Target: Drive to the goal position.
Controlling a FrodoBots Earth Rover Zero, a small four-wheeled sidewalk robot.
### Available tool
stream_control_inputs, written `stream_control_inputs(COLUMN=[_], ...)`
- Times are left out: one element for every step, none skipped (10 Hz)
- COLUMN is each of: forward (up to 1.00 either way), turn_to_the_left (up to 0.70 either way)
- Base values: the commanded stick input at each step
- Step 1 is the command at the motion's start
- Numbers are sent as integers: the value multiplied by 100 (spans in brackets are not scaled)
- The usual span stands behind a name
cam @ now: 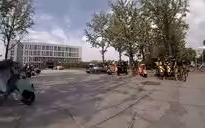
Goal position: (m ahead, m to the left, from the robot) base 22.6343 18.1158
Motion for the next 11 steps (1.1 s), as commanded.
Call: stream_control_inputs(forward=[100, 100, 100, 100, 100, 100, 100, 100, 100, 100, 98], turn_to_the_left=[0, 0, 0, 0, 0, 0, 0, 0, 17, 40, 39])
